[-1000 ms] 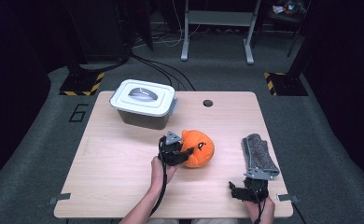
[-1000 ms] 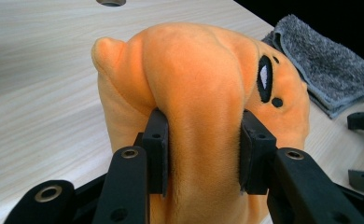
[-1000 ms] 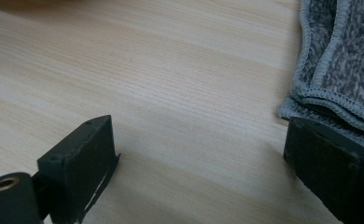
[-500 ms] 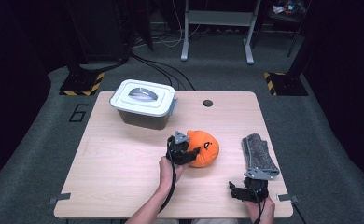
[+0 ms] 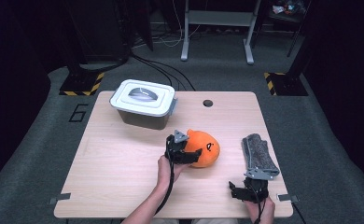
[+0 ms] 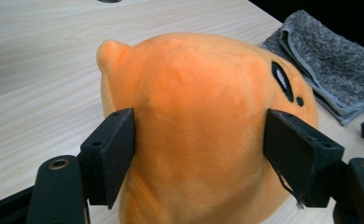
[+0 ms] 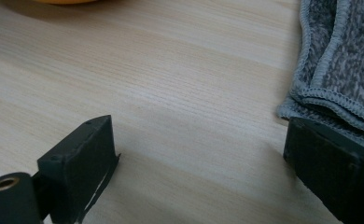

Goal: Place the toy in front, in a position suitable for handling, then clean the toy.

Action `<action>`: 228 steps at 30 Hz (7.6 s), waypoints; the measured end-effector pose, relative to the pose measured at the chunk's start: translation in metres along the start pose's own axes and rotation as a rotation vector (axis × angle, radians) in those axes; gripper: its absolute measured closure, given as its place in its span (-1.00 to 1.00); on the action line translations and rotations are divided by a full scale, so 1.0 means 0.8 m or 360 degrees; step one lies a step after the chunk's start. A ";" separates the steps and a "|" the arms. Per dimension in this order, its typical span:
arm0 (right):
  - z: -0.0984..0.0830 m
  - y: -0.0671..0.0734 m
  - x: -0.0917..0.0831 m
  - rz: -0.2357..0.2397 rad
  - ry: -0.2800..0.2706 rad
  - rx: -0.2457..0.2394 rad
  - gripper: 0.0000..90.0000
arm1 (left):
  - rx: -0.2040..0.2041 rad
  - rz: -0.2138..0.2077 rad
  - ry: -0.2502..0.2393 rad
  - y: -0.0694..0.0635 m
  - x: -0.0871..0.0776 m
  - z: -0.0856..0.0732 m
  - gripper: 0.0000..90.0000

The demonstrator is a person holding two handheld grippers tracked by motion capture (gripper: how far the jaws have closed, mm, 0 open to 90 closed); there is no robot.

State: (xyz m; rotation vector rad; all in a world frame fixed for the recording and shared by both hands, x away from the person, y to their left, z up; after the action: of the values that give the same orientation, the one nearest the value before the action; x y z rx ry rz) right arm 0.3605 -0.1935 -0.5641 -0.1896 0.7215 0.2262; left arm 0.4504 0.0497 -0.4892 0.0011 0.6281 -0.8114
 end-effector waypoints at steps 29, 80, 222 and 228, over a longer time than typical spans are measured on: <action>0.000 0.001 0.000 0.0005 0.0011 0.0028 -0.82 | 0.0156 -0.0121 0.0048 0.022 -0.044 -0.035 -0.53; 0.060 -0.045 -0.025 -0.0071 -0.0049 0.0071 -0.72 | 0.0184 -0.0033 0.0061 0.016 -0.028 -0.053 0.76; 0.145 -0.013 0.039 0.0224 0.0104 0.0197 0.69 | 0.0286 -0.0041 0.0032 -0.027 -0.015 -0.034 0.80; 0.133 -0.024 0.046 0.0164 0.0175 0.0219 0.69 | 0.0292 -0.0042 0.0032 -0.024 -0.017 -0.033 0.80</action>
State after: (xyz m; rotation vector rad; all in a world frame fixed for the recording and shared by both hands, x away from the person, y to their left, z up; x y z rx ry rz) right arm 0.4594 -0.1806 -0.5089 -0.0340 0.8540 0.2649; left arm 0.4169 0.0518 -0.4996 0.1687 0.5716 -0.8935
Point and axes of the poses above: each handheld gripper's, and its own axes: x roughly forward along the jaws, z roughly out of its top, y roughly to its left, the point moved 5 cm from there along x, roughly forward along the jaws, and after that the axes turned 7 degrees about -z, right-handed, at the moved point
